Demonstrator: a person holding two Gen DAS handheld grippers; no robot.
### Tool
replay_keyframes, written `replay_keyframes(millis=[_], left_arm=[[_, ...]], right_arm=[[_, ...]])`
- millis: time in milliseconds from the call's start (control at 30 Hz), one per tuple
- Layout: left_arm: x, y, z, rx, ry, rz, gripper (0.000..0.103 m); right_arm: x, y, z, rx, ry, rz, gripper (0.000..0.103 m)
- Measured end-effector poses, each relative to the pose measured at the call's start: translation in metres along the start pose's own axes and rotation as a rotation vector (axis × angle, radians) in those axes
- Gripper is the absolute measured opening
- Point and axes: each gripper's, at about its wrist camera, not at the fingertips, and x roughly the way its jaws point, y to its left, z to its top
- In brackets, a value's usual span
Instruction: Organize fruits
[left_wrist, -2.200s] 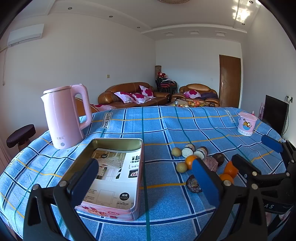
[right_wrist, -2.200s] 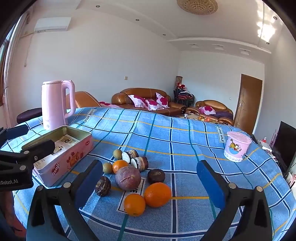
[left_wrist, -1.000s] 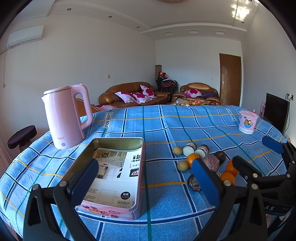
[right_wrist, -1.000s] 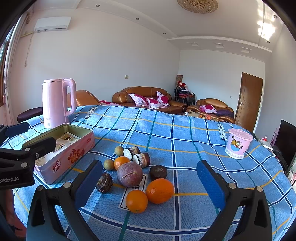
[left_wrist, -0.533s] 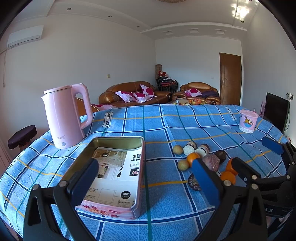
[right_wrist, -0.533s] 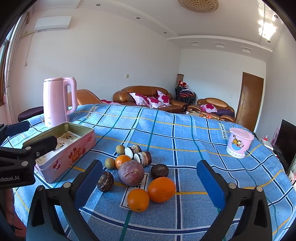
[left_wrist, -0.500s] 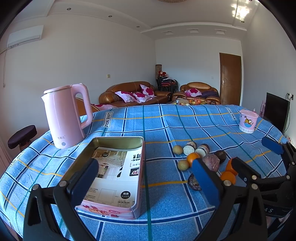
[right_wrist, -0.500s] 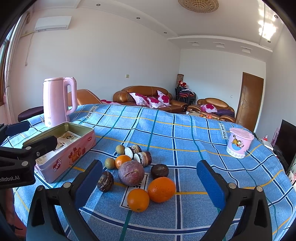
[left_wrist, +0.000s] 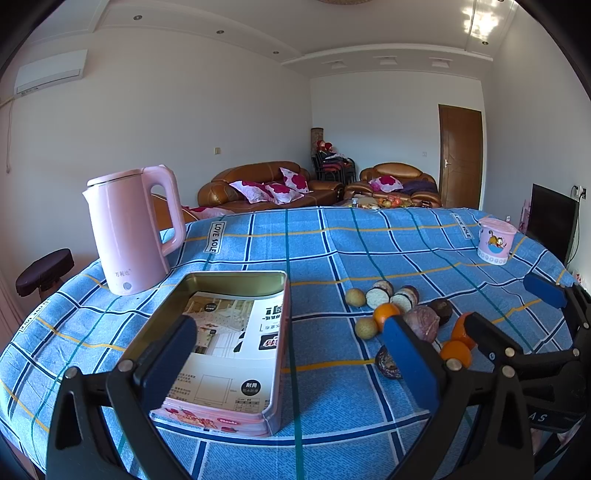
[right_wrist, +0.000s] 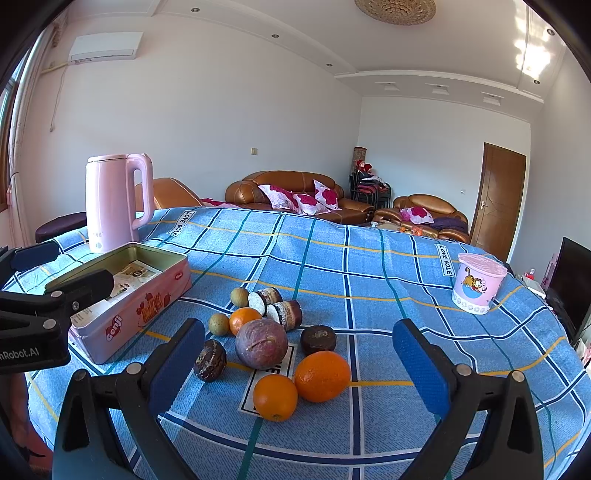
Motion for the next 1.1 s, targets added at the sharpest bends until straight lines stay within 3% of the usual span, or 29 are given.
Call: replay_keyframes(millis=[367, 667, 767, 900, 1100], left_arm=[[0.007, 0.0, -0.008, 0.01, 0.02, -0.001, 0.103], [0.031, -0.019, -0.02, 0.052, 0.11, -0.052, 0.102], [0.039, -0.029, -0.021, 0.067, 0.144, -0.089, 0.096], [0.047, -0.046, -0.02, 0.102, 0.18, -0.142, 0.086], [0.064, -0.068, -0.023, 0.157, 0.269, -0.235, 0.079]], right_arm=[[0.002, -0.006, -0.004, 0.002, 0.008, -0.005, 0.102], [0.008, -0.025, -0.025, 0.024, 0.034, -0.054, 0.102], [0.005, -0.034, -0.027, 0.072, 0.024, -0.034, 0.102], [0.004, -0.04, -0.026, 0.065, 0.015, -0.081, 0.102], [0.005, -0.05, -0.027, 0.122, 0.019, -0.062, 0.102]])
